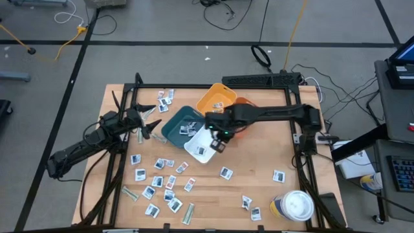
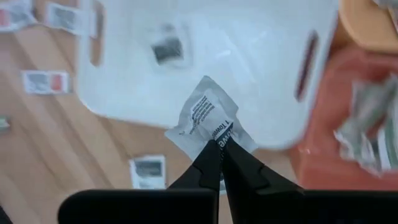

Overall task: Pick & Place First Aid Supplies
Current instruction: Put the black towelette pack into the white bin

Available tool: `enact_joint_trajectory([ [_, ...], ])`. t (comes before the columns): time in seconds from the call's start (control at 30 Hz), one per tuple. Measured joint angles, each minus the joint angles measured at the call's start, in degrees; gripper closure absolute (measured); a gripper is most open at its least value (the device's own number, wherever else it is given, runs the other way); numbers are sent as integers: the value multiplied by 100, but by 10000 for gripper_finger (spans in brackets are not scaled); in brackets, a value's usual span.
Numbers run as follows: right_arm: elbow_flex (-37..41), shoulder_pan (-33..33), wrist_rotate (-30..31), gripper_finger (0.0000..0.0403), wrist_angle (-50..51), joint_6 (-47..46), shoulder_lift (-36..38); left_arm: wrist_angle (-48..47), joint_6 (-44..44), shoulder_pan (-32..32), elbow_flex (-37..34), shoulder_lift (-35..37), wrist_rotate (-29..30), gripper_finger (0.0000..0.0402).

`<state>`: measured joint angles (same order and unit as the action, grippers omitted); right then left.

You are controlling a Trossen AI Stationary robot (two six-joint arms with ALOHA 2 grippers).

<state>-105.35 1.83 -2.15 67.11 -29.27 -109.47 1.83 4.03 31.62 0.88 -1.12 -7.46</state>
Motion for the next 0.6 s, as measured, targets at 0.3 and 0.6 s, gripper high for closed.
enact_joint_trajectory([
  [0.3, -1676, 10, -97, 403, 486, 386, -1189, 2, 0, 0, -1, 1, 0, 34],
  [0.6, -1673, 8, 228, 403, 325, 482, -1823, 4, 0, -1, -1, 0, 0, 34],
])
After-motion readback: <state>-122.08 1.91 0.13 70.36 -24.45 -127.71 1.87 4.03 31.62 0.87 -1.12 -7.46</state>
